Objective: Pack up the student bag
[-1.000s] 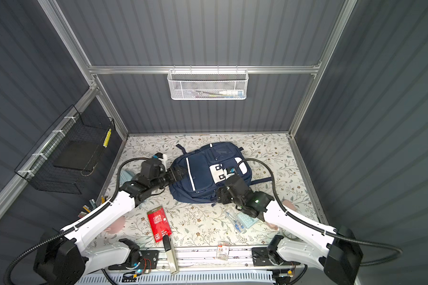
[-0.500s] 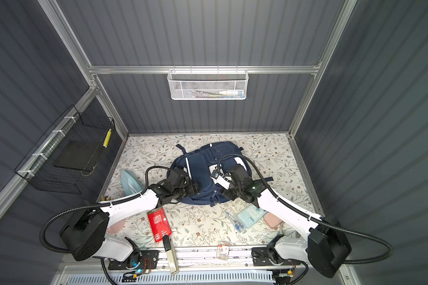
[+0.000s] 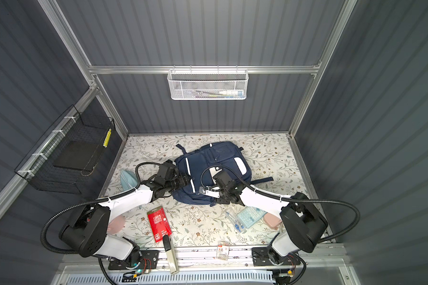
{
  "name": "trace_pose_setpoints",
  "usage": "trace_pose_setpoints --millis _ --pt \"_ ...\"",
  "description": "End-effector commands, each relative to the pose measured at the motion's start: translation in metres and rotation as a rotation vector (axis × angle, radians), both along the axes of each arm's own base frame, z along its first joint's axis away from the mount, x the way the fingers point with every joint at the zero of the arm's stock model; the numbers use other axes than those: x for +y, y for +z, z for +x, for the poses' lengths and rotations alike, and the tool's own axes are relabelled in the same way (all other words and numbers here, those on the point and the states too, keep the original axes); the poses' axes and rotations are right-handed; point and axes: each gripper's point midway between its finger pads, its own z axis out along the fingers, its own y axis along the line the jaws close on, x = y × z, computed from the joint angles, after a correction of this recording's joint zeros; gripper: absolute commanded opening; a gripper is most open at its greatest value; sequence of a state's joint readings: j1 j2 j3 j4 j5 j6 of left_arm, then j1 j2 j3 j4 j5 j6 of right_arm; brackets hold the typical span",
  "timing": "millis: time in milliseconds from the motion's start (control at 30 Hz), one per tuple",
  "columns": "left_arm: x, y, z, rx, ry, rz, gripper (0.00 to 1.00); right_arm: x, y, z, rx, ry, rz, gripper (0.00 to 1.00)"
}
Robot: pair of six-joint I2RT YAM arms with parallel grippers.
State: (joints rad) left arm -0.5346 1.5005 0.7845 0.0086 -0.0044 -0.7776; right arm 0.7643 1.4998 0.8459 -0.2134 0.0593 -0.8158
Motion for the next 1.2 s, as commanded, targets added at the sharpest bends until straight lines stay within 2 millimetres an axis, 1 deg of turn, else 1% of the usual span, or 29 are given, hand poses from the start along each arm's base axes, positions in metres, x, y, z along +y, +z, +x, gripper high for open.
trace_pose_setpoints --millis 0,67,100,200,233,267,300,333,367,400,433,500,600,667,700,733,833,900,967,1000,1033,1100,1167 --pt "0.003 -0.011 0.004 0.017 -0.019 0.046 0.75 -0.016 0.0 -0.007 0.015 -0.003 -0.025 0.46" --pt "0.004 -0.018 0.008 0.028 -0.014 0.044 0.74 -0.019 0.004 -0.008 0.011 -0.008 -0.008 0.48" --pt "0.005 -0.02 0.011 0.027 -0.014 0.044 0.74 -0.023 0.001 -0.007 0.005 -0.016 -0.023 0.48" --pt "0.006 -0.017 0.019 0.016 -0.009 0.052 0.74 -0.047 -0.019 0.003 0.013 -0.079 -0.125 0.45" --pt "0.006 -0.015 0.021 0.011 -0.008 0.049 0.74 -0.051 -0.022 0.006 0.018 -0.095 -0.126 0.43" --pt "0.005 -0.014 0.022 0.008 -0.011 0.044 0.74 -0.049 -0.022 0.008 0.025 -0.105 -0.095 0.41" --pt "0.003 -0.01 0.023 0.002 -0.017 0.037 0.74 -0.044 -0.021 0.009 0.027 -0.098 -0.066 0.39" --pt "0.002 -0.01 0.023 0.002 -0.019 0.036 0.74 -0.036 -0.02 0.008 0.033 -0.078 -0.041 0.33" --pt "0.002 -0.007 0.024 -0.008 -0.022 0.039 0.74 -0.027 -0.018 0.007 0.043 -0.064 -0.019 0.23" --pt "0.004 -0.003 0.025 -0.018 -0.024 0.048 0.74 -0.018 -0.015 0.006 0.05 -0.053 0.002 0.08" --pt "0.004 0.002 0.026 -0.028 -0.03 0.059 0.73 -0.012 -0.012 0.005 0.054 -0.048 0.016 0.01" --pt "0.003 0.022 0.026 -0.075 -0.067 0.07 0.69 0.004 -0.003 0.005 0.04 -0.04 0.07 0.0" --pt "-0.002 0.055 0.019 -0.149 -0.123 0.034 0.66 0.021 0.016 0.008 0.019 -0.055 0.154 0.0" --pt "-0.015 0.071 0.007 -0.171 -0.185 -0.062 0.63 0.028 0.027 0.01 0.019 -0.071 0.215 0.0" --pt "-0.023 0.074 0.0 -0.167 -0.215 -0.112 0.62 0.03 0.031 0.01 0.016 -0.074 0.239 0.0" --pt "-0.034 0.073 -0.009 -0.142 -0.249 -0.163 0.59 0.033 0.034 0.008 0.016 -0.073 0.268 0.0" --pt "-0.069 0.058 -0.041 -0.053 -0.322 -0.224 0.59 0.038 0.036 0.004 -0.005 -0.072 0.308 0.0" --pt "-0.09 0.054 -0.06 -0.021 -0.343 -0.257 0.6 0.04 0.032 0.002 -0.012 -0.081 0.305 0.0" --pt "-0.103 0.048 -0.071 0.034 -0.321 -0.325 0.64 0.043 0.029 -0.001 -0.013 -0.086 0.313 0.0" --pt "-0.104 0.045 -0.072 0.056 -0.293 -0.356 0.65 0.044 0.027 -0.002 -0.015 -0.085 0.318 0.0" --pt "-0.1 0.038 -0.071 0.077 -0.236 -0.392 0.65 0.046 0.026 -0.005 -0.014 -0.081 0.322 0.0" --pt "-0.088 0.03 -0.065 0.057 -0.132 -0.42 0.64 0.048 0.023 -0.007 -0.015 -0.084 0.328 0.0" --pt "-0.079 0.031 -0.061 0.029 -0.083 -0.408 0.64 0.048 0.022 -0.009 -0.013 -0.087 0.333 0.0"
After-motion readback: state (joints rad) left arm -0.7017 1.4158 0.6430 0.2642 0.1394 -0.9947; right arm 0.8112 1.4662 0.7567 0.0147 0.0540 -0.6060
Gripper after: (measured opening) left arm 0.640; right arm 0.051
